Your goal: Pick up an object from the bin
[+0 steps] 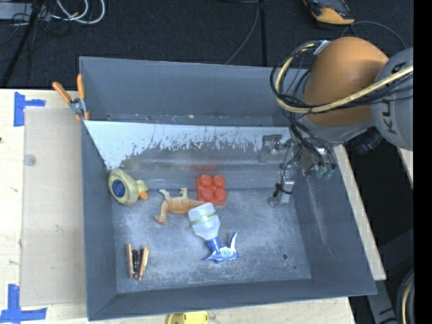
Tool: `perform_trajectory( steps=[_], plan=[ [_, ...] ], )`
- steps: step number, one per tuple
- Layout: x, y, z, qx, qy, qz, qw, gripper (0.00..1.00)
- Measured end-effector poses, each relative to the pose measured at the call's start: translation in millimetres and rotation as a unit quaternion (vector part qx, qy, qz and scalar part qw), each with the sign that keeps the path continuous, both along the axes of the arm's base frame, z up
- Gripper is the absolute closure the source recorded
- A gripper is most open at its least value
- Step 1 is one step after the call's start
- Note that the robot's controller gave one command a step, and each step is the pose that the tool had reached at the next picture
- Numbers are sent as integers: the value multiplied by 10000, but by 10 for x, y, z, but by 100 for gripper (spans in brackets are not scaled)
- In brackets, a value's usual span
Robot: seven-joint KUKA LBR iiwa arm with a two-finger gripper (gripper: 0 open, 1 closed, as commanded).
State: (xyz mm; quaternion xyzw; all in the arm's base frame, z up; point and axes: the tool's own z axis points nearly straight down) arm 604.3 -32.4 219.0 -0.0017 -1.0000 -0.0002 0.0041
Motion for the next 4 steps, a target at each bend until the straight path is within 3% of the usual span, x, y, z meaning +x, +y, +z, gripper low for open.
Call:
perform_trajectory(
  steps=[1, 2, 3, 4],
  plan=[
    [14, 1, 48, -1, -39, 2, 10000, 0],
    [57, 369, -528, -1, -55, -19, 10000, 0],
    [142, 898, -618, 4, -20, 566, 9984, 0],
    [78, 1191, -897, 3, -52, 990, 9951, 0]
  ],
)
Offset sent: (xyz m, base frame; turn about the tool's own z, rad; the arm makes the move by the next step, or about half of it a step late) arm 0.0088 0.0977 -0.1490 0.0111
